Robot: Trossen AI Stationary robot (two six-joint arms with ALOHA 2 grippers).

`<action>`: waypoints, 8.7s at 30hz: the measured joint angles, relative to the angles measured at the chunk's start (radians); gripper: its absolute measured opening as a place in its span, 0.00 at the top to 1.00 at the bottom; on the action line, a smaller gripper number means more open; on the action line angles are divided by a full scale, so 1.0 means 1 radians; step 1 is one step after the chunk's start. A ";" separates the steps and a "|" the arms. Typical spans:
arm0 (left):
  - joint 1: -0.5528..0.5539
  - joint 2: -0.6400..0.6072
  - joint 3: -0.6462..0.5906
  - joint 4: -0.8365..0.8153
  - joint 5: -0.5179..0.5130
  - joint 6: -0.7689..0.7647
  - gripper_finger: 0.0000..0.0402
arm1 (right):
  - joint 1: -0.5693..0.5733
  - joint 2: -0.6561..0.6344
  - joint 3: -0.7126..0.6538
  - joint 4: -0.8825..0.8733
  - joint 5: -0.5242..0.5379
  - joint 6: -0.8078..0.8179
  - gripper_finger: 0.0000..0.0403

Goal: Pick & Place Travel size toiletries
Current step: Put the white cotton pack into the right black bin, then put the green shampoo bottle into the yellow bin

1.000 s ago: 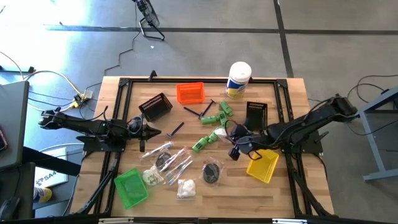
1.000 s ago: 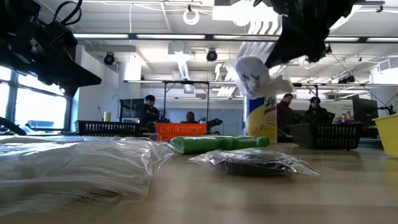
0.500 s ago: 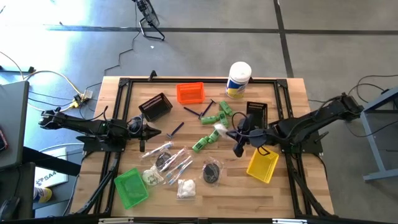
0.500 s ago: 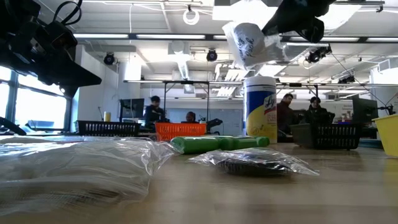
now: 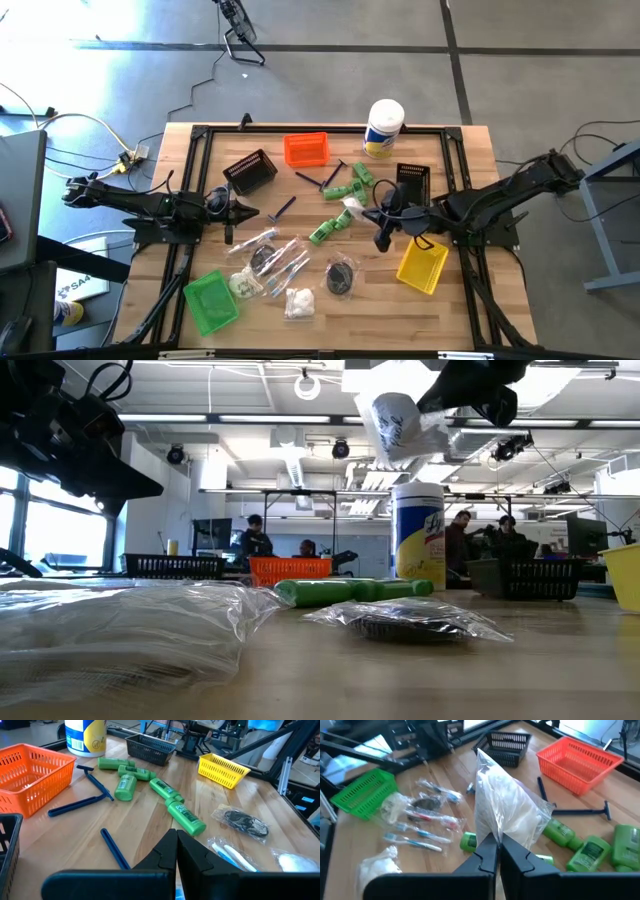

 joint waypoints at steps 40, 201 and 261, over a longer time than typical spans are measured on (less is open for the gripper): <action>0.000 0.000 0.000 -0.006 0.000 0.000 0.99 | -0.162 -0.005 0.000 -0.342 0.130 0.247 0.99; 0.000 0.000 -0.001 -0.013 0.017 0.000 0.99 | -0.129 -0.026 -0.055 0.079 -0.256 -0.041 0.94; 0.000 0.000 -0.001 -0.008 0.018 0.000 0.99 | -0.088 0.113 0.090 0.131 -0.326 -0.159 0.99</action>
